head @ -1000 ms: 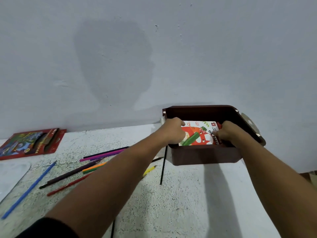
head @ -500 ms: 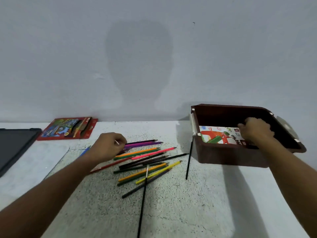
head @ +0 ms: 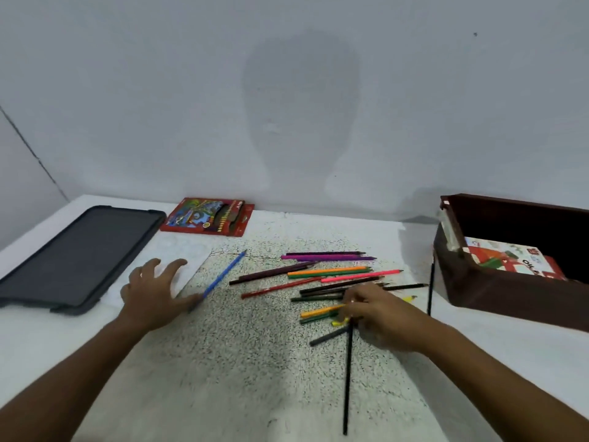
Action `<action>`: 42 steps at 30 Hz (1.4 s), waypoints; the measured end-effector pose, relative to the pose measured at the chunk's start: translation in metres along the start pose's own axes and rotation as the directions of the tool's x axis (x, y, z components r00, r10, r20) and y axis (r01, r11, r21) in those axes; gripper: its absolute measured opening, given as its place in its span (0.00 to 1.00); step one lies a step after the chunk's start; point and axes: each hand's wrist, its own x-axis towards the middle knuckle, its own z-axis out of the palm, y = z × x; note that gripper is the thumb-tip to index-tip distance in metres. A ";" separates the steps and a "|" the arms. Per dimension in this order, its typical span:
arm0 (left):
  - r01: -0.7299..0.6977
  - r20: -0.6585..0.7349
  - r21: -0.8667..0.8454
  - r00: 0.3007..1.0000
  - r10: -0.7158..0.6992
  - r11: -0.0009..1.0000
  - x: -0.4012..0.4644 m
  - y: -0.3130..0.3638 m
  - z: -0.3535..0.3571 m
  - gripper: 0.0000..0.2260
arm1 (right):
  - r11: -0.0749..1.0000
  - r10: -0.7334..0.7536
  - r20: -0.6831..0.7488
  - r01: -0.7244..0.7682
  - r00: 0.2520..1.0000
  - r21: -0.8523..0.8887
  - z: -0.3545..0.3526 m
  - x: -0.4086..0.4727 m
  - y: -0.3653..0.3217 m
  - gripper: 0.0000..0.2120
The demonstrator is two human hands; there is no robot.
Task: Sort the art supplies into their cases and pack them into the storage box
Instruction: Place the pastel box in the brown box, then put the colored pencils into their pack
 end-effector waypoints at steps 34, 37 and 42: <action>-0.530 0.161 0.345 0.847 0.507 0.775 0.164 0.049 0.028 0.24 | 0.811 0.502 -0.541 -0.585 0.675 0.023 0.038 0.032 0.001 0.15; -0.554 0.119 0.381 0.824 0.555 0.740 0.158 0.056 0.027 0.20 | 0.808 0.498 -0.559 -0.589 0.663 0.020 0.039 0.033 0.001 0.14; -0.553 0.027 0.430 0.798 0.602 0.714 0.153 0.057 0.017 0.17 | 0.810 0.491 -0.582 -0.586 0.648 0.031 0.038 0.035 0.000 0.14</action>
